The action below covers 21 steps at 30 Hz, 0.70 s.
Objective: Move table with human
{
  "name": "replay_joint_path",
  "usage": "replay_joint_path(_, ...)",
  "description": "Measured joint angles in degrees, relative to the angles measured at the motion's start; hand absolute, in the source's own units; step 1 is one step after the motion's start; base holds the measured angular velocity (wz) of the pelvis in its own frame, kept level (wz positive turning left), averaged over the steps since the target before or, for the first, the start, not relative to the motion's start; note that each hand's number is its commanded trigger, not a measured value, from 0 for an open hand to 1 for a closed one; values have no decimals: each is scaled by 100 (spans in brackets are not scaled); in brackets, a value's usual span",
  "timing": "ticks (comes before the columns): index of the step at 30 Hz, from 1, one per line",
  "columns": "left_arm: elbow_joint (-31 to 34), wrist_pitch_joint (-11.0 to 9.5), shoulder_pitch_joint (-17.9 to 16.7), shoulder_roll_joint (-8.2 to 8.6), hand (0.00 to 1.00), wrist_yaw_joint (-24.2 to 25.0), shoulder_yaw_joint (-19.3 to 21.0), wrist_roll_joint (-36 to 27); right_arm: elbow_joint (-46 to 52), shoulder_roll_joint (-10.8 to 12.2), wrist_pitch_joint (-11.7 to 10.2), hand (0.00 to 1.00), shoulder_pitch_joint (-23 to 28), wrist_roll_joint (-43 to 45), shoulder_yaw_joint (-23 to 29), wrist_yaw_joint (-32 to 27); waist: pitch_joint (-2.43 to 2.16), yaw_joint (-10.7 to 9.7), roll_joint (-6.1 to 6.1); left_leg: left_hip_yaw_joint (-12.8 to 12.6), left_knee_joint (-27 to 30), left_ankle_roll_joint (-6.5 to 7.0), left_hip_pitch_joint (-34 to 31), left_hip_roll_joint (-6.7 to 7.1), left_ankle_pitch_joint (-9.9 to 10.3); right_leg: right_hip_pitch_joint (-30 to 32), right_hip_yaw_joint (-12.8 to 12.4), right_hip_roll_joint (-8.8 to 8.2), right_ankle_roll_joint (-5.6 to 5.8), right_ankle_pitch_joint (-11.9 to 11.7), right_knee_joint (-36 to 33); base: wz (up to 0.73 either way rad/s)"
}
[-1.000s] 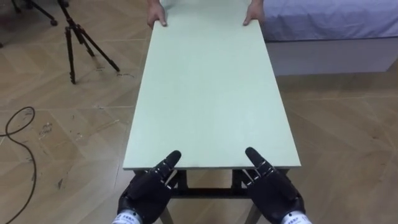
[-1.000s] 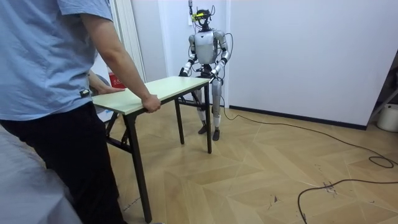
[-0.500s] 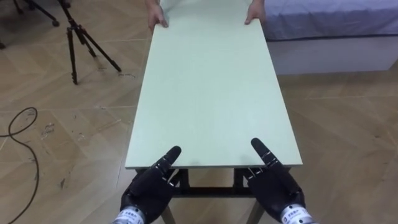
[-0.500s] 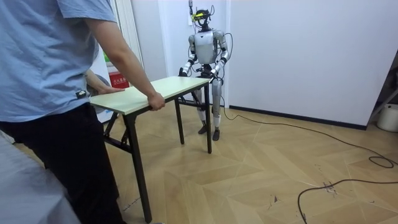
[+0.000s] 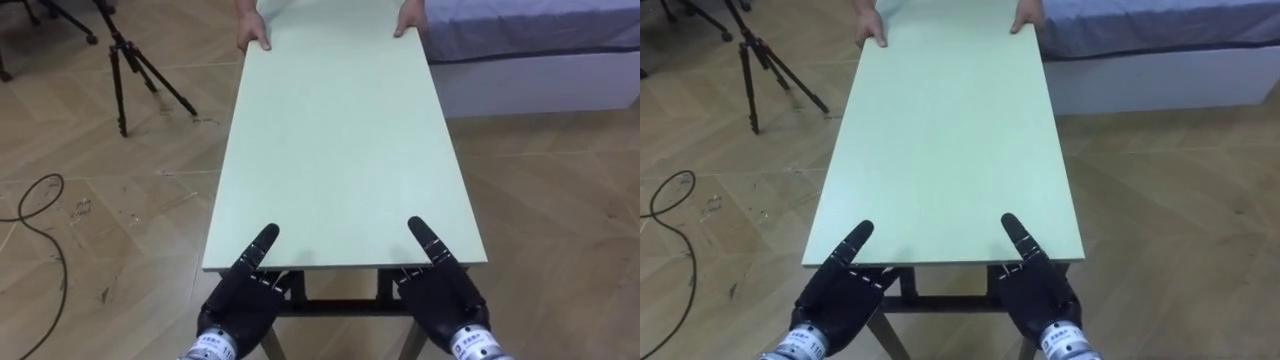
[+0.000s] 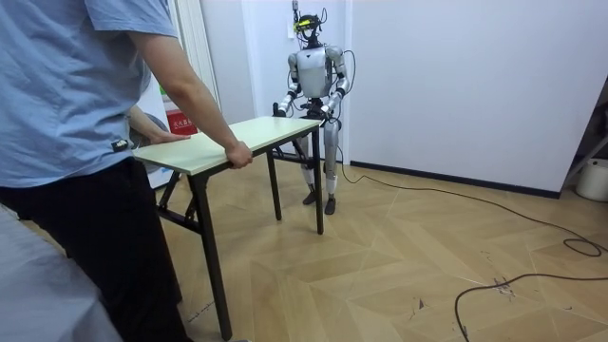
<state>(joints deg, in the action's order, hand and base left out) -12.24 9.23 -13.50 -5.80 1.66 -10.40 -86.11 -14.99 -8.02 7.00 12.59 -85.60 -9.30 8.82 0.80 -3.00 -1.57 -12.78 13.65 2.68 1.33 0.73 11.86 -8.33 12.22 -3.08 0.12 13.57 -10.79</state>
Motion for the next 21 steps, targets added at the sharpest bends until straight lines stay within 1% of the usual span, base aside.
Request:
replay_joint_path(2,-25,2,18,58,0,-21,54,0,0,45,0,0,-9,-44,20,-27,1,-2,2,-6,0,1,0,0,-1,2,0,-1,0,0,0,0)
replay_joint_path(3,-23,4,19,80,1,-25,75,-13,4,108,0,0,-12,-90,57,-52,5,-6,8,-6,0,1,-2,-1,-4,4,0,-1,0,0,-1,0)
replay_joint_path(4,-22,4,23,81,19,-25,81,-134,4,135,0,0,-22,-206,59,-66,8,-12,14,-6,0,1,-4,-1,-6,6,-1,0,0,0,-1,0)
replay_joint_path(5,-22,4,25,83,66,-25,83,-204,4,139,0,61,-23,-223,59,-70,9,-13,16,-6,-1,1,-5,-1,-7,7,-2,0,0,0,-1,0)
replay_joint_path(6,-21,4,25,88,100,-25,83,-226,4,140,0,100,-25,-237,63,-73,10,-14,16,-6,-1,2,-5,-1,-7,7,-4,-1,0,0,-2,0)
replay_joint_path(11,-19,4,25,92,100,-25,95,-226,4,181,-4,100,-26,-234,78,-76,13,-23,22,-7,0,2,-5,-1,-7,10,-46,5,-1,0,-2,0)
replay_joint_path(14,-18,-4,27,147,100,-31,115,-229,3,198,-13,100,-33,-229,95,-152,16,-20,28,-8,7,2,-10,-1,-7,13,-55,6,-1,-1,-5,0)
replay_joint_path(16,-63,-16,84,206,100,-338,114,-227,-11,223,-25,100,-42,-209,93,-504,25,-9,40,-8,9,2,-42,0,-7,37,-55,5,-1,-1,0,0)
replay_joint_path(19,-127,-51,149,262,100,-600,115,-229,-18,332,-19,100,-25,-207,91,-704,34,-5,55,-7,6,1,-120,0,-7,121,-98,9,-2,-1,2,-3)
replay_joint_path(21,-126,-51,141,301,100,-606,113,-232,-18,380,-20,100,-17,-208,89,-709,38,-2,69,5,-9,1,-111,5,-7,135,-101,9,-3,-2,-3,-2)
